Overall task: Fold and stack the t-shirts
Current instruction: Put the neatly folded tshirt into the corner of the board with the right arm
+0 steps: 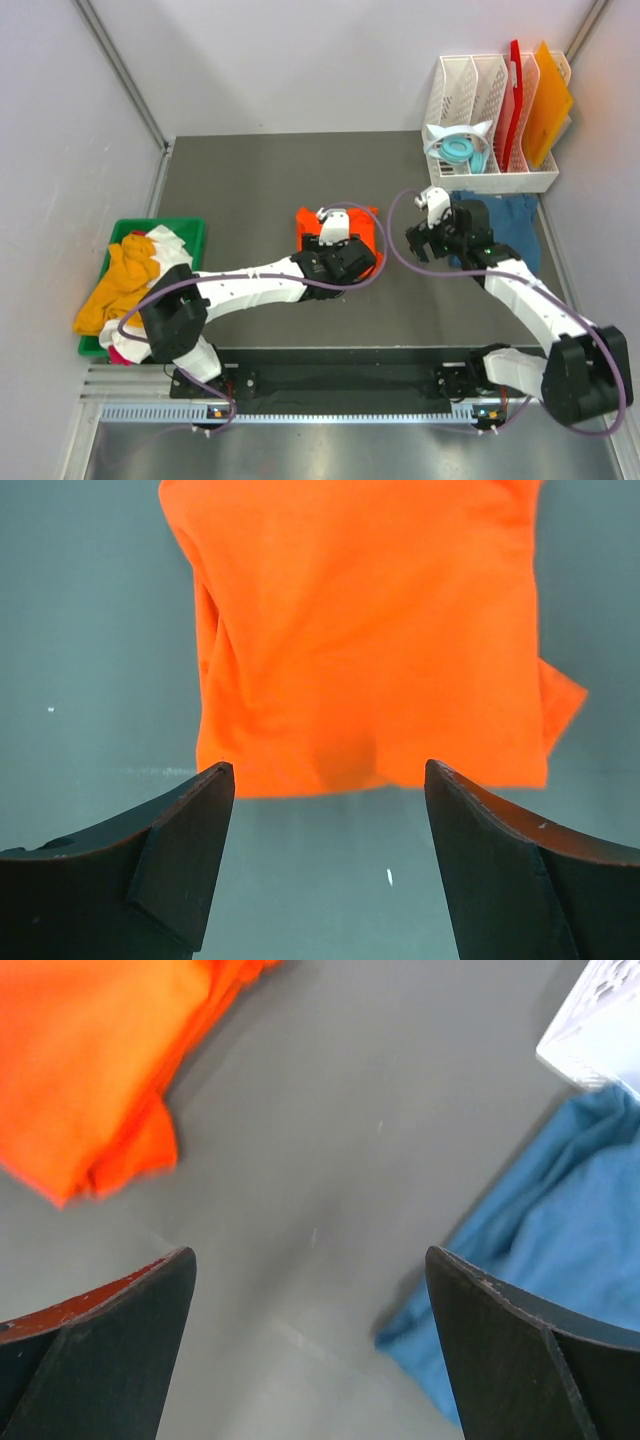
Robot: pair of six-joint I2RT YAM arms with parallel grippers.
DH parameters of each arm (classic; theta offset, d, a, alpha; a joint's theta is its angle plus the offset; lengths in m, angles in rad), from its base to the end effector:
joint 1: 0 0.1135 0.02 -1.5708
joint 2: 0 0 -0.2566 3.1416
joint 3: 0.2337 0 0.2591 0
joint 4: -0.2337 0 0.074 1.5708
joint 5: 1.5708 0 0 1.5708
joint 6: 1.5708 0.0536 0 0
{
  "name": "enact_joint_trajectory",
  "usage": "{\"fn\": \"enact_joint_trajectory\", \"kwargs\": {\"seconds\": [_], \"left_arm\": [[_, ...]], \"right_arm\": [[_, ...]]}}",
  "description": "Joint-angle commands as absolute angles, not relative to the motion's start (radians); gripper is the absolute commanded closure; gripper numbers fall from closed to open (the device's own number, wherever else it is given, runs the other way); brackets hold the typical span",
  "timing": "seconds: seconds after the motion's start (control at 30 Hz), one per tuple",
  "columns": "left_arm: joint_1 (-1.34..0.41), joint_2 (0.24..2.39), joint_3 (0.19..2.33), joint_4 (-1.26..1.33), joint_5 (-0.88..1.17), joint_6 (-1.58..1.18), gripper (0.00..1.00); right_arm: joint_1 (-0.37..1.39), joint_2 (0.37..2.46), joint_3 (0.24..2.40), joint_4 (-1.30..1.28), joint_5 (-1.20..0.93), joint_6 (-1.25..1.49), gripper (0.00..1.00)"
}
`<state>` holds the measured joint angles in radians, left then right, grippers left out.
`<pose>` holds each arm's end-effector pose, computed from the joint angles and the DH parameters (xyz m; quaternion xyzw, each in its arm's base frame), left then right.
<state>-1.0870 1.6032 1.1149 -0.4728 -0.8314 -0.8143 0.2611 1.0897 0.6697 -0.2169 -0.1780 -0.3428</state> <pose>0.1942 -0.2844 0.2144 -0.0015 0.8810 0.0004 0.4731 0.2466 0.0757 0.2176 -0.3027 0.8373 0.0610 0.4513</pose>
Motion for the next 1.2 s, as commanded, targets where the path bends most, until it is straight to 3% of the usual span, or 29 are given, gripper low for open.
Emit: {"fn": "enact_joint_trajectory", "kwargs": {"seconds": [0.0,0.23,0.5,0.93,1.17], "left_arm": [[-1.013,1.638,1.131,-0.394,-0.804,-0.769,0.19],[-0.784,1.669,1.107,-0.305,-0.650,-0.701,0.20],[-0.730,1.741,1.164,-0.342,-0.640,-0.750,0.19],[-0.756,1.735,1.180,-0.403,-0.552,-0.770,0.23],[-0.822,1.715,1.198,-0.422,-0.575,-0.776,0.23]], "right_arm": [[0.246,1.160,0.765,-0.042,-0.221,-0.177,0.07],[0.244,1.221,0.851,-0.050,-0.270,-0.173,0.10],[0.261,1.391,1.127,-0.288,-0.230,-0.204,0.06],[0.261,1.328,0.967,-0.270,-0.340,-0.175,0.06],[0.285,1.313,0.830,-0.097,-0.389,-0.091,0.08]]}}
